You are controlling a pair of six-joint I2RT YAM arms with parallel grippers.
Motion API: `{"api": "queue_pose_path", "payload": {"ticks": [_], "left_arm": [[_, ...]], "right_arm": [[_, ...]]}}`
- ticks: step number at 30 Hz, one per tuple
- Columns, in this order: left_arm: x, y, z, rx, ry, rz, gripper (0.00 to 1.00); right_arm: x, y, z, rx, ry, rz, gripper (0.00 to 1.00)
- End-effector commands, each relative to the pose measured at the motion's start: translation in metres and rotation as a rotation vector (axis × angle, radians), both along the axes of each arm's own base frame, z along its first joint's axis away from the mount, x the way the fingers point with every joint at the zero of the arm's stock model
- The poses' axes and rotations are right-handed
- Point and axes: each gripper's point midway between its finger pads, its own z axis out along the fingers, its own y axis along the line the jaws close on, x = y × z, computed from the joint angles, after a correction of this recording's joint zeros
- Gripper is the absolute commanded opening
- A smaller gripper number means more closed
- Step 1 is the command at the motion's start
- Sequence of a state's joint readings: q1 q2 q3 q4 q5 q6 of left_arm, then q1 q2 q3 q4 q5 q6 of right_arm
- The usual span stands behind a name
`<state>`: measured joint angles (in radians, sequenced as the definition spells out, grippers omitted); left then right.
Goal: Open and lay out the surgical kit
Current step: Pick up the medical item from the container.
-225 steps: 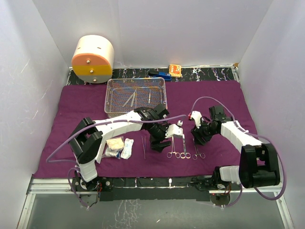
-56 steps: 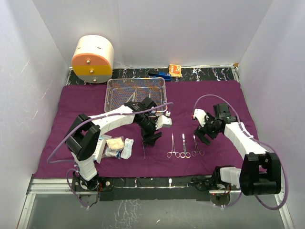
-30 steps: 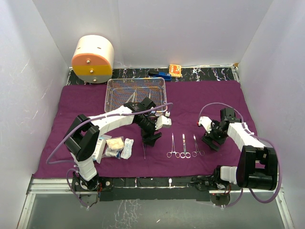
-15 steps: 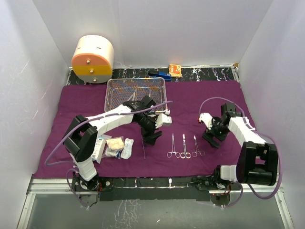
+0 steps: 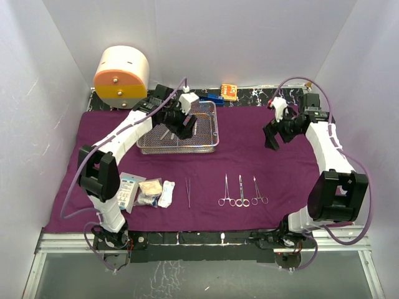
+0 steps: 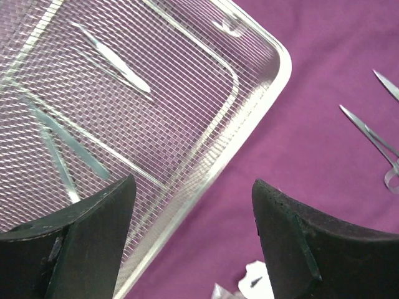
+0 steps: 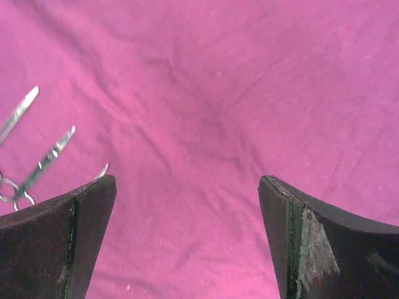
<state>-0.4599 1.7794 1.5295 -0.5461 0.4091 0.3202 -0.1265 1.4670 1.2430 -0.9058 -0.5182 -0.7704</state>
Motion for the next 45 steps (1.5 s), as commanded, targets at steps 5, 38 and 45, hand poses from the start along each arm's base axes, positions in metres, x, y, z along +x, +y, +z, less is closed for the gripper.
{"api": "queue_pose_path", "payload": {"ticks": [5,38,45], "left_arm": [[0.09,0.007,-0.007,0.012,-0.081,0.245,0.76],[0.17,-0.045,-0.117,0.074,-0.063,0.392,0.27],[0.164,-0.043,-0.121,0.087,-0.053,0.394,0.16]], "right_arm": [[0.06,0.007,0.046,0.173,-0.113,-0.195,0.98],[0.064,0.013,0.017,0.274,-0.197,-0.288,0.98],[0.065,0.016,0.012,0.286,-0.166,-0.276,0.98]]}}
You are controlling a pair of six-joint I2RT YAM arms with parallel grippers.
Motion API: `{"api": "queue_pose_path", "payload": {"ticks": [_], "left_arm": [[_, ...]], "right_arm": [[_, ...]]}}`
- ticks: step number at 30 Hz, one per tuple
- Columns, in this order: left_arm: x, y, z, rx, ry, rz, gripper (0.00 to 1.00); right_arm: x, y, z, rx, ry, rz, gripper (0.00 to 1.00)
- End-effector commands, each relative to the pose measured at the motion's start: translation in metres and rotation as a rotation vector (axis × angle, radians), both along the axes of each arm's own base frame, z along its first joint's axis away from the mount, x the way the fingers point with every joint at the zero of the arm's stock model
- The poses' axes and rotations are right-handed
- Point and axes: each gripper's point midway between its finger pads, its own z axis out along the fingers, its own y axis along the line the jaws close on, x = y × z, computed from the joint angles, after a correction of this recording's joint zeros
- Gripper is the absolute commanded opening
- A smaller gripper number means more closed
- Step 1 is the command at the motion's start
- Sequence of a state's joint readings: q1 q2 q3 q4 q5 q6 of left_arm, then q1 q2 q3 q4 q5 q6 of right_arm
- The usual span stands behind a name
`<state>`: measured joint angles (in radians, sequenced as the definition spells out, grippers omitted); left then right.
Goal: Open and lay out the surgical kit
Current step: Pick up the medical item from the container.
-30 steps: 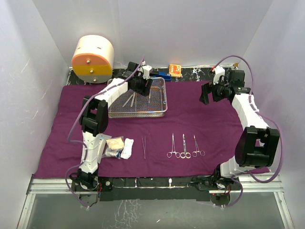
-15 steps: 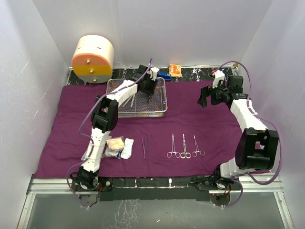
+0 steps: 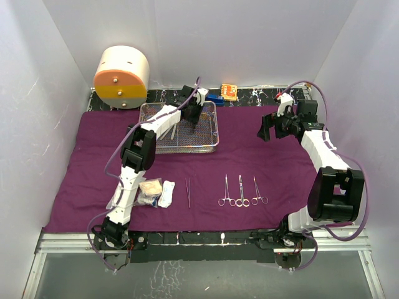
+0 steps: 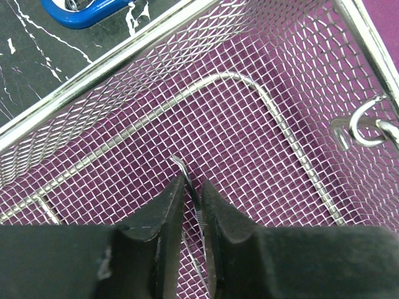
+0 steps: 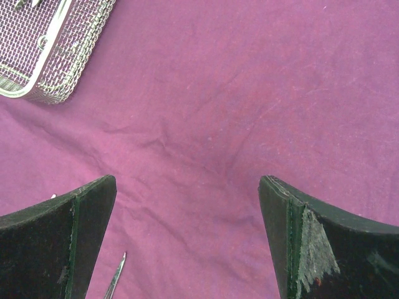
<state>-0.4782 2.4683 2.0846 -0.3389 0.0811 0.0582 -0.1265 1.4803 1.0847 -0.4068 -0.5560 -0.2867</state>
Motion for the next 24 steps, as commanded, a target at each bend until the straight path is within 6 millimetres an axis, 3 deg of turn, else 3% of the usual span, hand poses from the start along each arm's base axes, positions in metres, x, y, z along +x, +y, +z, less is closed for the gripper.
{"api": "queue_pose_path", "payload": {"ticks": [1,9,16,24], "left_arm": [[-0.002,0.001,0.009,0.008,-0.009,0.011,0.15],[0.002,-0.007,0.059,-0.053,-0.069,-0.006,0.0],[-0.004,-0.015,0.118,-0.2,-0.1,-0.05,0.0],[-0.022,-0.015,0.175,-0.307,-0.138,-0.105,0.0]], "right_arm": [[0.009,0.003,0.014,0.008,-0.057,0.03,0.98],[0.007,0.013,0.026,0.039,-0.063,0.101,0.92],[0.01,0.017,0.037,-0.001,-0.066,0.132,0.89],[0.015,0.055,0.051,-0.007,-0.118,0.216,0.88]]}}
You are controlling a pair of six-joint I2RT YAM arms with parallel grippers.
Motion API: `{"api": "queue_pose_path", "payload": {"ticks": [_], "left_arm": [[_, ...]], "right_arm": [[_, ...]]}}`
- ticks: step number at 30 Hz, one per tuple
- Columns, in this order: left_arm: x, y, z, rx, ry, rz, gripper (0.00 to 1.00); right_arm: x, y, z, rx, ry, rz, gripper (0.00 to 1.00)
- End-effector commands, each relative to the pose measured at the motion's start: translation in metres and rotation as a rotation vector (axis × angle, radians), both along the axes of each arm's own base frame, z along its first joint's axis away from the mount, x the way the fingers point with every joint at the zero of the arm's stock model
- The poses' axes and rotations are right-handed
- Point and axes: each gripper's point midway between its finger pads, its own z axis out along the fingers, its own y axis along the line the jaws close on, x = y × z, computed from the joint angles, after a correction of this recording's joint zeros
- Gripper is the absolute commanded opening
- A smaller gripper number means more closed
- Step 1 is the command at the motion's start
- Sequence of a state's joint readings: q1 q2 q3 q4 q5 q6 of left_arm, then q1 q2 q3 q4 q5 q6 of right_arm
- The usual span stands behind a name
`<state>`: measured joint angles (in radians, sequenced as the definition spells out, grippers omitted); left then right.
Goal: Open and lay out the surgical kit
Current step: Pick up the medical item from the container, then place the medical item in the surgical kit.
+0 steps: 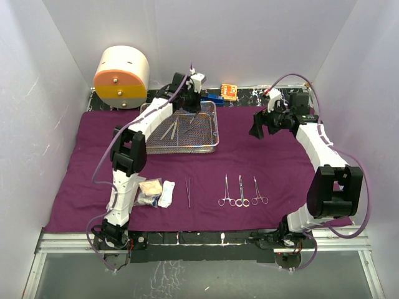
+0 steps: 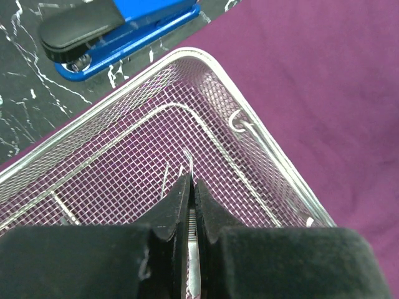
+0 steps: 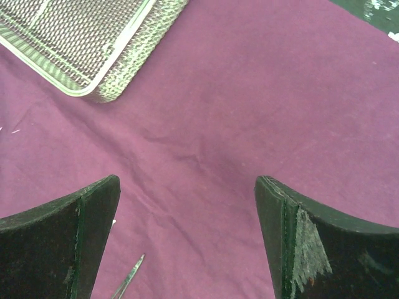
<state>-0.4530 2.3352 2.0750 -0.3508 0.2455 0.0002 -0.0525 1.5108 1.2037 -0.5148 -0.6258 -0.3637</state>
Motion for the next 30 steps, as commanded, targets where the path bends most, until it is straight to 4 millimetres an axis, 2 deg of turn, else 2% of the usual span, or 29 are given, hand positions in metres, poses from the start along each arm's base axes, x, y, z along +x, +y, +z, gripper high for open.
{"api": "queue_pose_path", "payload": {"ticks": [1,2,9,11,15,18,22,25,27,30], "left_arm": [[-0.019,-0.001,0.104,-0.13,-0.12,-0.057,0.0],[-0.024,-0.001,0.109,-0.138,-0.12,-0.068,0.0],[-0.063,-0.001,0.128,-0.21,-0.108,-0.153,0.0],[-0.079,-0.007,0.137,-0.276,-0.094,-0.22,0.0],[-0.114,-0.014,0.153,-0.397,-0.032,-0.341,0.0],[-0.139,-0.012,0.155,-0.473,0.016,-0.384,0.0],[-0.172,-0.01,0.151,-0.54,0.066,-0.455,0.0],[-0.181,-0.003,0.145,-0.504,0.047,-0.463,0.0],[-0.176,0.007,0.137,-0.416,0.004,-0.416,0.0],[-0.168,0.021,0.127,-0.277,-0.057,-0.355,0.0]], "right_arm": [[0.016,0.019,0.028,0.001,-0.099,0.05,0.88],[0.014,0.033,0.031,0.002,-0.107,0.083,0.88],[0.012,0.079,0.033,0.031,-0.095,0.199,0.86],[0.012,0.091,0.04,0.072,-0.101,0.229,0.86],[0.01,0.115,0.07,0.207,-0.151,0.305,0.81],[0.006,0.132,0.086,0.281,-0.165,0.359,0.76],[-0.006,0.15,0.091,0.367,-0.134,0.385,0.68],[-0.018,0.165,0.092,0.383,-0.132,0.414,0.63],[-0.022,0.174,0.092,0.381,-0.123,0.41,0.62],[-0.017,0.182,0.089,0.417,-0.081,0.347,0.66]]}}
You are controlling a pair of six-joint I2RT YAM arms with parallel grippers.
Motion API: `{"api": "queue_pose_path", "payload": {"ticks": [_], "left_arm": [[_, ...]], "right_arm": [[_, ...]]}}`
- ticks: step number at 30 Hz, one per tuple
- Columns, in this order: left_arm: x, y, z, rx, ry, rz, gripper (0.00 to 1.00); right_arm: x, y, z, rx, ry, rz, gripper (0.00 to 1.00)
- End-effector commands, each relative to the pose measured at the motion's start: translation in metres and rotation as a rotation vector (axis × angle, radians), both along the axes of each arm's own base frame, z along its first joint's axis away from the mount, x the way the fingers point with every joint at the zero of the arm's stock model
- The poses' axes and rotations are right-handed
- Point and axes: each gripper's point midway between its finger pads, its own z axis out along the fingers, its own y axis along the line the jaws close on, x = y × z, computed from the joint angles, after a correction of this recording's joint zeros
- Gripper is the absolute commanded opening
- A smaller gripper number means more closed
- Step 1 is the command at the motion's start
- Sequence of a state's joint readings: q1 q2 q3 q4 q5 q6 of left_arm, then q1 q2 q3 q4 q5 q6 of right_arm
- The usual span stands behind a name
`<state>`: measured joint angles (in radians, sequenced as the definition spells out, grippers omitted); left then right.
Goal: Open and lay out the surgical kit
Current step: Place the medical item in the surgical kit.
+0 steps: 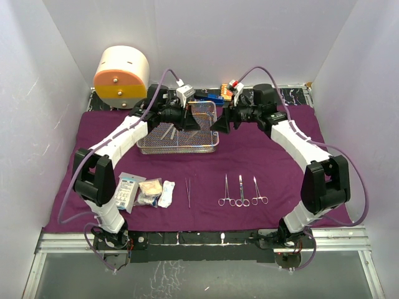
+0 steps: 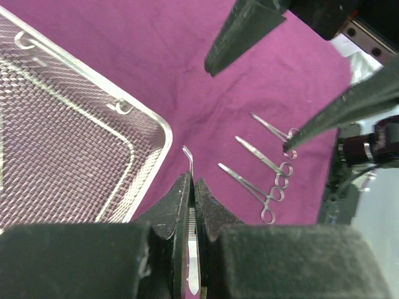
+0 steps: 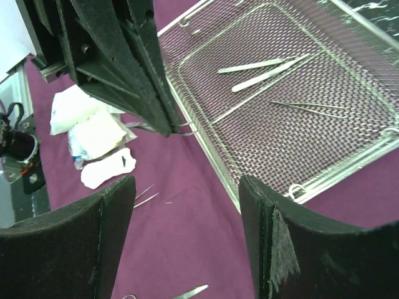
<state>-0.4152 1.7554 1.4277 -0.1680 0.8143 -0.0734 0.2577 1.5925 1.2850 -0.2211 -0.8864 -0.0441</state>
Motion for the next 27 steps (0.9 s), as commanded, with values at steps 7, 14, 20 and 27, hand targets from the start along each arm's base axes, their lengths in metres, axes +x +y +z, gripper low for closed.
{"api": "queue_pose_path", "payload": {"ticks": [7,14,20,27], "left_arm": [[0.014,0.042,0.024,0.246,-0.296,0.159,0.0],[0.015,0.043,0.023,0.264,-0.322,0.152,0.0],[0.015,0.036,0.019,0.278,-0.331,0.128,0.0],[0.015,0.027,0.015,0.297,-0.344,0.103,0.0]], "right_arm": [[0.021,0.029,0.033,0.236,0.163,-0.115,0.64],[0.028,0.047,0.032,0.341,0.31,-0.094,0.63],[0.032,0.062,0.025,0.373,0.386,-0.073,0.64],[0.031,0.074,0.022,0.395,0.425,-0.031,0.59]]}}
